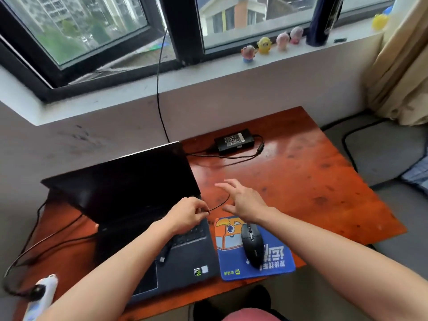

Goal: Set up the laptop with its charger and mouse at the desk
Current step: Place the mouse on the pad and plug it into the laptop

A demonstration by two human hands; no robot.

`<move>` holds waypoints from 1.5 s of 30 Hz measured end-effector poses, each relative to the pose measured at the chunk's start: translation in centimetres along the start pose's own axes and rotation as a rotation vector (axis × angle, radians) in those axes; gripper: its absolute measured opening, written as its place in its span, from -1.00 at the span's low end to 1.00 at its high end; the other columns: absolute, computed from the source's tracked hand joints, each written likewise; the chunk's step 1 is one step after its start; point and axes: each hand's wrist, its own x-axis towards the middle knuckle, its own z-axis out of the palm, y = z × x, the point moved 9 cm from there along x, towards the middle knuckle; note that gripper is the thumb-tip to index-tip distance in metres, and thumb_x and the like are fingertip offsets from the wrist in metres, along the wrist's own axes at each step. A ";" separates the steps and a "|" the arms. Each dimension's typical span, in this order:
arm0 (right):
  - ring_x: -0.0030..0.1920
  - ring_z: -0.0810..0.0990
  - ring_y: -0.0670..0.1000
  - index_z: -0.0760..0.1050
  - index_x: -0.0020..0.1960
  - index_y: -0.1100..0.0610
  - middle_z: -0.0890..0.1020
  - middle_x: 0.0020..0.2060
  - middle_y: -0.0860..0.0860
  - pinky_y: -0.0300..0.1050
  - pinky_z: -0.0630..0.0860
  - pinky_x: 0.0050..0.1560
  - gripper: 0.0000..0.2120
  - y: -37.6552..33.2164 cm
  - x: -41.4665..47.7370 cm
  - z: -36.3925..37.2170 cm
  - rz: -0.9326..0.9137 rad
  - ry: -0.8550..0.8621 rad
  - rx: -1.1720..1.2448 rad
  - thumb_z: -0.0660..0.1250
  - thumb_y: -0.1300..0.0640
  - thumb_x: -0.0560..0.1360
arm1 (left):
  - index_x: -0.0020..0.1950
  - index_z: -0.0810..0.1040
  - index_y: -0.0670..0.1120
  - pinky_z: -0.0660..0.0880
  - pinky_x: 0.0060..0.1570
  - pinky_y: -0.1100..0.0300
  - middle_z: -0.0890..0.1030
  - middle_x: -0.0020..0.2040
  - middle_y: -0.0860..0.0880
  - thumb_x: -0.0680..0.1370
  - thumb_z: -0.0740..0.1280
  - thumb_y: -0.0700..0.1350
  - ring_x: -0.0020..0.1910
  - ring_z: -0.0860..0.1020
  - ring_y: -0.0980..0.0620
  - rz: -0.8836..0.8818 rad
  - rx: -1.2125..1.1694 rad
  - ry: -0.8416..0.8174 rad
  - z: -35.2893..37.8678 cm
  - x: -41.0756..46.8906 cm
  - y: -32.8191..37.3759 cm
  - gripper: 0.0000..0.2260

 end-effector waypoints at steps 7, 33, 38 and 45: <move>-0.29 0.63 0.04 0.62 -0.23 0.13 0.67 -0.34 0.02 0.02 0.56 -0.18 -0.75 2.8 1.5 -1.6 0.071 0.116 0.414 0.34 0.03 0.54 | -0.04 0.57 0.03 0.47 -0.18 0.20 0.49 -0.31 0.15 0.42 0.40 -0.03 -0.24 0.50 0.09 -0.137 0.062 -0.040 -2.1 -4.0 -5.5 -0.86; -0.60 0.23 -0.14 0.47 -0.30 0.09 0.30 -0.57 -0.09 -0.27 0.18 -0.46 -0.69 -0.1 2.4 -10.0 0.401 0.342 1.286 0.27 0.03 0.59 | -0.34 0.66 -0.05 0.46 -0.40 0.30 0.53 -0.47 0.08 0.42 0.50 -0.03 -0.47 0.44 0.20 -0.111 -0.593 0.401 -18.2 -4.6 -8.9 -0.83; -0.55 0.34 -0.14 0.52 -0.01 0.12 0.41 -0.40 -0.04 -0.30 0.27 -0.51 -0.82 6.8 1.2 -13.0 0.603 0.572 1.375 0.22 0.03 0.62 | -0.16 0.65 -0.16 0.40 -0.35 0.20 0.33 -0.45 -0.02 0.53 0.34 -0.10 -0.49 0.27 0.10 -0.033 -0.970 0.236 -18.7 -5.2 -9.6 -0.83; -0.28 0.59 0.01 0.50 0.24 0.17 0.58 0.11 0.17 -0.26 0.46 -0.39 -0.69 2.3 1.1 -13.4 0.484 0.594 0.882 0.30 0.32 0.51 | -0.09 0.53 -0.12 0.40 -0.24 0.21 0.64 -0.26 -0.14 0.59 0.27 -0.16 -0.34 0.50 0.03 0.098 -1.043 0.084 -20.5 -2.2 -1.7 -0.91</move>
